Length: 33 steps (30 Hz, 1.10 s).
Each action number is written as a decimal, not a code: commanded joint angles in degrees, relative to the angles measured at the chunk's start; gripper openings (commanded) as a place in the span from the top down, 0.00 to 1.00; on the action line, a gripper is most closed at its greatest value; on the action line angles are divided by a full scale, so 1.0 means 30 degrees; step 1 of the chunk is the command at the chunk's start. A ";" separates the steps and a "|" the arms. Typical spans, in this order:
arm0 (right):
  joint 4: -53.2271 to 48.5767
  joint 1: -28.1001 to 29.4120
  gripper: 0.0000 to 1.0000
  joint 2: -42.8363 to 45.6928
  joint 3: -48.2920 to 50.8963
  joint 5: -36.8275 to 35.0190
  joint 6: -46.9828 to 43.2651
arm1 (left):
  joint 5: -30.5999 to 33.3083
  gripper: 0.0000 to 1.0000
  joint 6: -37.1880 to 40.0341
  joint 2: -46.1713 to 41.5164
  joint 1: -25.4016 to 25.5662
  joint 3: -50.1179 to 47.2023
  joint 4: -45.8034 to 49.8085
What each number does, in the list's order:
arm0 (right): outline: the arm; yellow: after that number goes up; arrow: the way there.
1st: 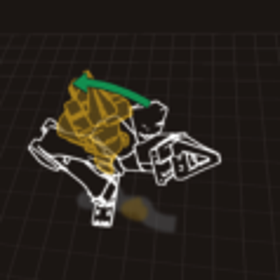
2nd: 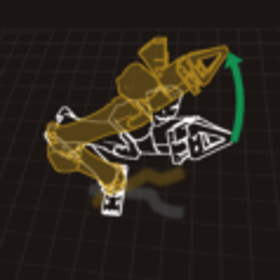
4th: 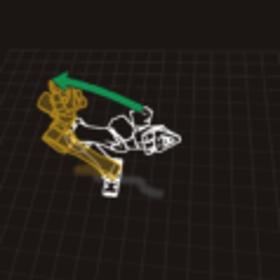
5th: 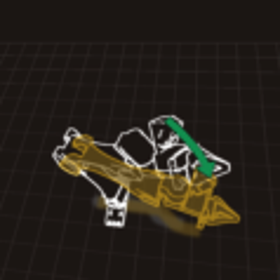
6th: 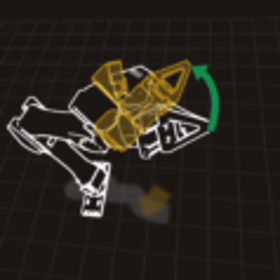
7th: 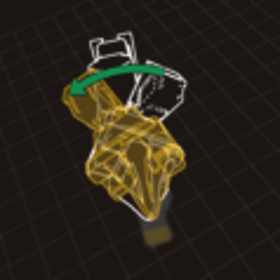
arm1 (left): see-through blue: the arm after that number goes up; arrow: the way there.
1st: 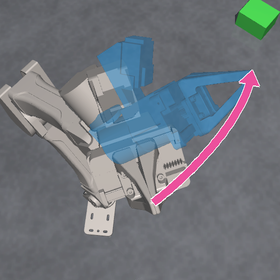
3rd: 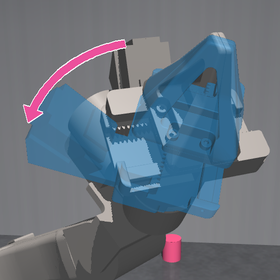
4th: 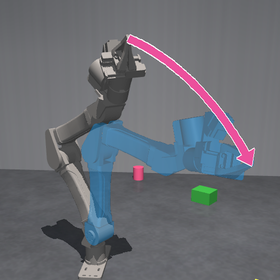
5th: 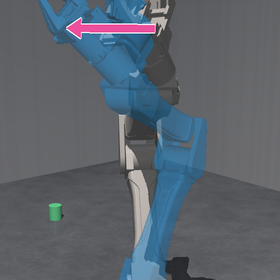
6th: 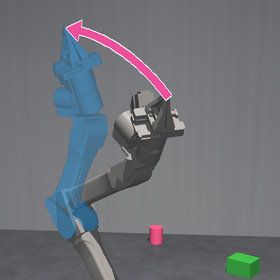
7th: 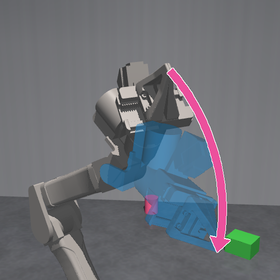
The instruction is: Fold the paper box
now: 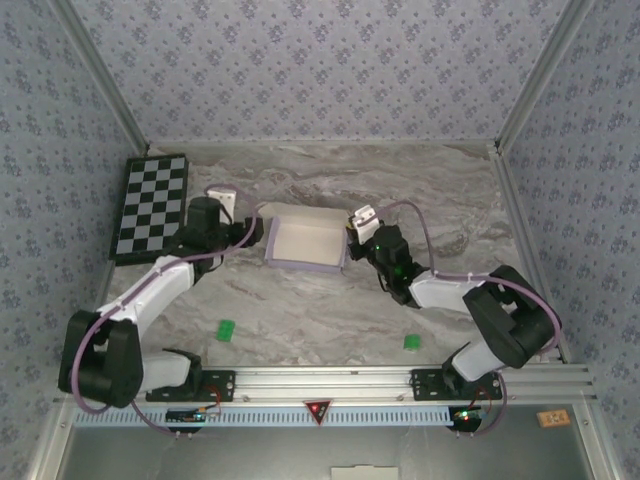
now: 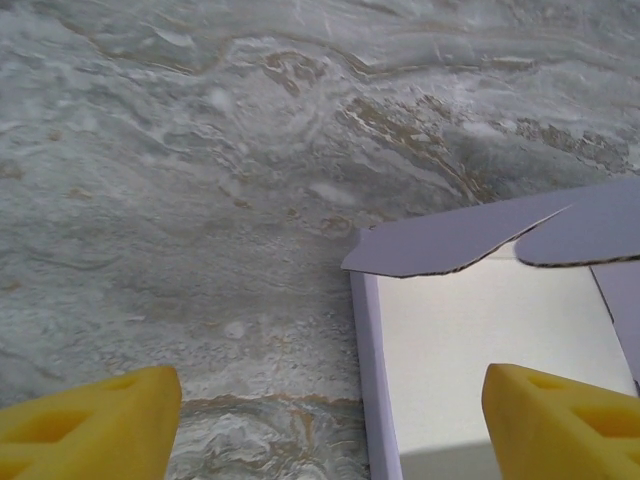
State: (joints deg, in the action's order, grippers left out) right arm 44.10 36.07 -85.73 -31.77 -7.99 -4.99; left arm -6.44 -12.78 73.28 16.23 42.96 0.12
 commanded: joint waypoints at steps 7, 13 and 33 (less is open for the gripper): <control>-0.2949 -0.1319 1.00 0.0777 -0.1150 0.3726 0.0288 | -0.3312 0.23 0.1338 0.2088 0.0062 0.2151 -0.0536; -0.3338 -0.1633 1.00 0.0772 -0.1501 0.3765 0.0325 | -0.3681 0.41 0.2014 0.3100 0.0251 0.3123 -0.0028; 0.0264 0.1877 1.00 -0.2691 -0.3485 -0.5917 0.1095 | 0.0368 0.94 -0.2692 0.3977 0.2380 0.3475 -0.1507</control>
State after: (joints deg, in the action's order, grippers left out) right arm 39.44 39.88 -91.39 -40.18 -19.40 -2.31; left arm -5.89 -16.80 84.55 22.04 52.47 -0.91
